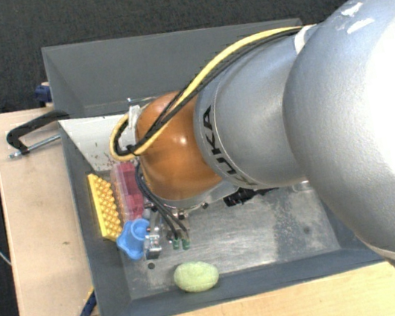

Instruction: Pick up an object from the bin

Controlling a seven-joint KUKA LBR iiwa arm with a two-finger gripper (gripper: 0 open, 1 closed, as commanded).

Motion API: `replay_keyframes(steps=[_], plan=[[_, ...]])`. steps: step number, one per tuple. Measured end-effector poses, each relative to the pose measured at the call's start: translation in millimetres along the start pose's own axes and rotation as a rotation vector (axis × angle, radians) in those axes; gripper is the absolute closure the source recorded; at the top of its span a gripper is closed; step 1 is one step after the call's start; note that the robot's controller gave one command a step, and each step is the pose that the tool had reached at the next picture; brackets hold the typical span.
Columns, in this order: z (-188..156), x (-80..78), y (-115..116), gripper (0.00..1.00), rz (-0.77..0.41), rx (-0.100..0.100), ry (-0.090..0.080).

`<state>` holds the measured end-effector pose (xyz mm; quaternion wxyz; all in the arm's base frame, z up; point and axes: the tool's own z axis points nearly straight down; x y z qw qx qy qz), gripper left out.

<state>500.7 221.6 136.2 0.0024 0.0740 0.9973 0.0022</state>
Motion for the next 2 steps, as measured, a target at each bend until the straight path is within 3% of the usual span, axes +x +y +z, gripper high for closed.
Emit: replay_keyframes(steps=[2], plan=[[-15.6,0.1,0.5,1.0,-0.001,0.001,0.002]])
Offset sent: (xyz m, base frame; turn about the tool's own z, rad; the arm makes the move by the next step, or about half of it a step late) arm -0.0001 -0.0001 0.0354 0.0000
